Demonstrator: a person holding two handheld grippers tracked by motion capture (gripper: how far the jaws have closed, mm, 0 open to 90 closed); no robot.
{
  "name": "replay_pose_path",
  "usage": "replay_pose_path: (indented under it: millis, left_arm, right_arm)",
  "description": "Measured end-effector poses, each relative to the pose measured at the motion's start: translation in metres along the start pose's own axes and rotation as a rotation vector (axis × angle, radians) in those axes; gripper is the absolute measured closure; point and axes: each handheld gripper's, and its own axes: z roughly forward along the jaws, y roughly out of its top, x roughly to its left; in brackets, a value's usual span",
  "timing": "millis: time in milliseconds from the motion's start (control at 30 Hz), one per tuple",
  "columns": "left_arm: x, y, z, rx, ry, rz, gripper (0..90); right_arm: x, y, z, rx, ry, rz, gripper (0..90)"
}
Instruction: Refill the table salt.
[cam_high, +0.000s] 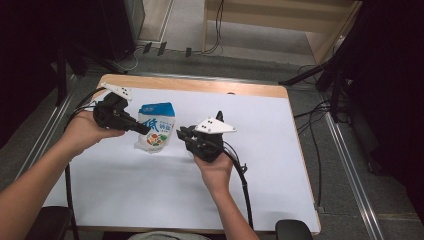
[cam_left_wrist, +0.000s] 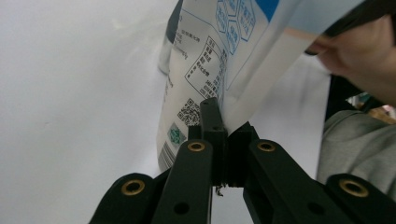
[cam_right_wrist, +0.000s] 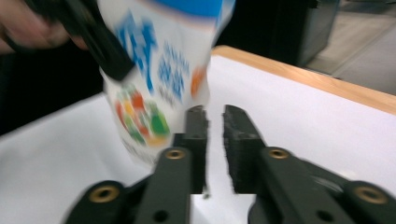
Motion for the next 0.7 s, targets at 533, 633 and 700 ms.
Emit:
replay_pose_path:
  millis: [533,633,700]
  left_arm:
    - [-0.026,0.043,0.000,0.034,-0.023,-0.141,90.0]
    - [-0.027,0.054,0.007,0.051,-0.032,-0.163,90.0]
    - [-0.027,0.060,0.013,0.060,-0.033,-0.161,90.0]
  right_arm:
    - [0.028,-0.032,0.045,0.081,-0.125,-0.061,90.0]
    - [0.031,-0.033,0.047,0.068,-0.129,-0.055,90.0]
    - [0.030,-0.034,0.048,0.066,-0.128,-0.042,90.0]
